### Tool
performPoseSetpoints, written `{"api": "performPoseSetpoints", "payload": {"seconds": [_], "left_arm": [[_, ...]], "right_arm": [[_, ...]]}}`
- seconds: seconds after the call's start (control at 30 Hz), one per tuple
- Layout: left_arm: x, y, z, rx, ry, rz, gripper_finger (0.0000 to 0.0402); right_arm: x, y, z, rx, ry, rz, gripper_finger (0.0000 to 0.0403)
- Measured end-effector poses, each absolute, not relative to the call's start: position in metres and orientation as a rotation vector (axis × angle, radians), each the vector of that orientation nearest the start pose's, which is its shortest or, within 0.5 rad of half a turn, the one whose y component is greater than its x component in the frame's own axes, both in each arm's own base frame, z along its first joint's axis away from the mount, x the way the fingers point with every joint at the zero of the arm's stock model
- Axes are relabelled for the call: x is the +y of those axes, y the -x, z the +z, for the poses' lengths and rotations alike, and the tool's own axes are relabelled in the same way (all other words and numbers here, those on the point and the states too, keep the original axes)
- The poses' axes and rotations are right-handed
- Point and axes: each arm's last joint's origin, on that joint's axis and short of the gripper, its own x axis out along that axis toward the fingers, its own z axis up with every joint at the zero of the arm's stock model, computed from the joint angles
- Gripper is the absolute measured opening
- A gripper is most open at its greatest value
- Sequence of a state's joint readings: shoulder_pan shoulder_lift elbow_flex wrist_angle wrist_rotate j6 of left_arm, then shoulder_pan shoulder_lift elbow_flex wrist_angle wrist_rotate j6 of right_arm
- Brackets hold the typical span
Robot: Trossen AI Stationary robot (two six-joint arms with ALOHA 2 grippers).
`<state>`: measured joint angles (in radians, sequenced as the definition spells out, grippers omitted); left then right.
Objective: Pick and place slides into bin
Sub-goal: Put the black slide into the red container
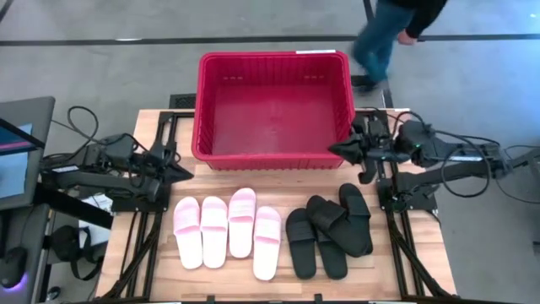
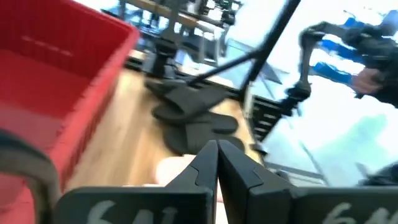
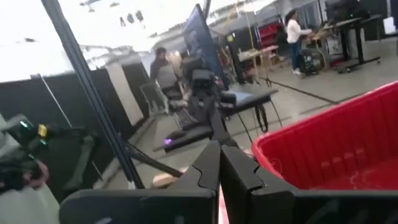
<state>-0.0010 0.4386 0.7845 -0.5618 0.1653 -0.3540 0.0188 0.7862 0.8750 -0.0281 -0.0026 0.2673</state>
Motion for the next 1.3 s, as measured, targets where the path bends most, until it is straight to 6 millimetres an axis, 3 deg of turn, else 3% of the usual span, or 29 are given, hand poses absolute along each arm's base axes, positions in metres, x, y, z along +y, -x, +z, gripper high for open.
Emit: {"api": "performPoseSetpoints", "payload": {"seconds": [0.17,0.33,0.53,0.83,1.03,1.3], "left_arm": [[-0.008,-0.096,0.33,0.315,0.385,-0.19,0.0],[-0.012,-0.106,0.326,0.367,0.385,-0.218,0.0],[-0.013,-0.108,0.326,0.377,0.38,-0.227,0.0],[-0.013,-0.108,0.326,0.377,0.384,-0.227,0.0],[-0.013,-0.108,0.326,0.377,0.384,-0.226,0.0],[-0.013,-0.108,0.326,0.379,0.402,-0.222,0.0]], "right_arm": [[0.01,-0.179,0.383,0.108,-0.231,0.026,0.0028],[0.024,-0.188,0.375,0.374,-0.192,0.004,0.0073],[0.039,-0.181,0.377,0.569,-0.116,-0.057,0.0104],[0.058,-0.148,0.363,0.851,-0.142,-0.127,0.0098],[0.074,-0.142,0.359,0.878,-0.145,-0.113,0.0087],[0.091,-0.124,0.345,1.05,-0.146,-0.163,0.0081]]}}
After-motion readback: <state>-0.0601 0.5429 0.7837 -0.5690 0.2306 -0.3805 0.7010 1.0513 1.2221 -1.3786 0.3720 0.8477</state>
